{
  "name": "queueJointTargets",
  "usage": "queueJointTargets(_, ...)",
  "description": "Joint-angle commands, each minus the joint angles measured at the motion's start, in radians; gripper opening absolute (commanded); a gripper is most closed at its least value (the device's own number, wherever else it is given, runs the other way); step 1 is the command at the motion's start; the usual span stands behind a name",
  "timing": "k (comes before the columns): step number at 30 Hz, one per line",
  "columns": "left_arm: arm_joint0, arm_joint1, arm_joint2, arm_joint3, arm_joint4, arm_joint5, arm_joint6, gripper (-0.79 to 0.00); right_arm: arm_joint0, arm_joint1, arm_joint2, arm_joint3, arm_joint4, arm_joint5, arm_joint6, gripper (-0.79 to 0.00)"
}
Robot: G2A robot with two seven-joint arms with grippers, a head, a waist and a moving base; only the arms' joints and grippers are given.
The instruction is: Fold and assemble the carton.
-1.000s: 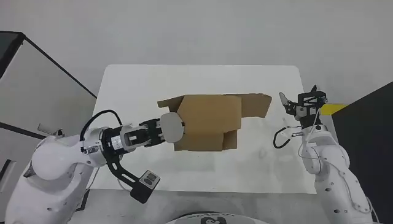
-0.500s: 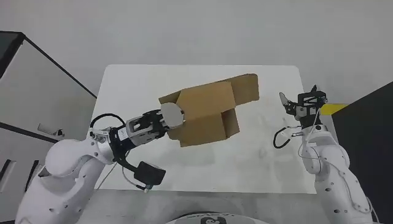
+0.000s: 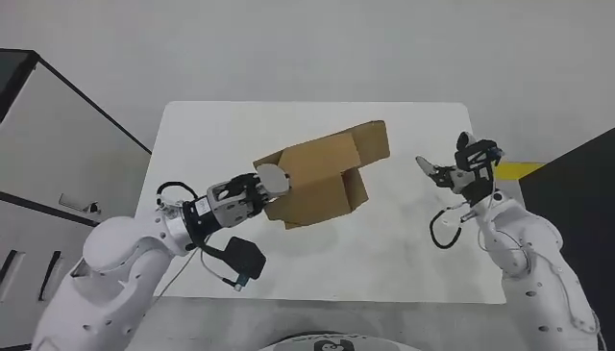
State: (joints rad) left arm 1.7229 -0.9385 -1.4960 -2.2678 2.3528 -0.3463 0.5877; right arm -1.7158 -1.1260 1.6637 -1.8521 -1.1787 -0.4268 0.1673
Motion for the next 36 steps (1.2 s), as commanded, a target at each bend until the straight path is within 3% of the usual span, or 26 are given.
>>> queueJointTargets(1,0.002,-0.001,0.005,0.007,-0.019,-0.016,-0.019,-0.785,0.001,0.005,0.01,-0.007,0.029,-0.065,0.06,0.0)
queueJointTargets(3,0.001,-0.001,0.006,0.007,-0.019,-0.021,-0.02,-0.785,0.009,0.01,0.023,-0.015,0.065,-0.116,0.119,0.0)
queueJointTargets(11,0.003,-0.002,0.014,0.014,-0.035,-0.025,-0.037,-0.785,0.008,0.009,0.017,-0.01,0.087,-0.118,0.112,0.0)
queueJointTargets(15,0.002,-0.005,0.018,0.019,-0.072,-0.035,-0.088,-0.785,0.015,0.015,0.022,0.007,0.159,-0.202,0.153,0.0)
queueJointTargets(23,-0.006,-0.002,0.012,0.022,-0.051,-0.062,-0.102,-0.785,0.051,0.049,0.064,0.046,0.5,-0.384,0.516,0.0)
queueJointTargets(29,-0.006,-0.005,0.023,0.04,-0.142,-0.093,-0.118,-0.785,0.08,0.08,0.083,0.042,0.762,-0.39,0.762,0.0)
queueJointTargets(36,-0.01,-0.007,0.024,0.042,-0.171,-0.098,-0.127,-0.785,0.08,0.08,0.083,0.042,0.762,-0.39,0.762,0.0)
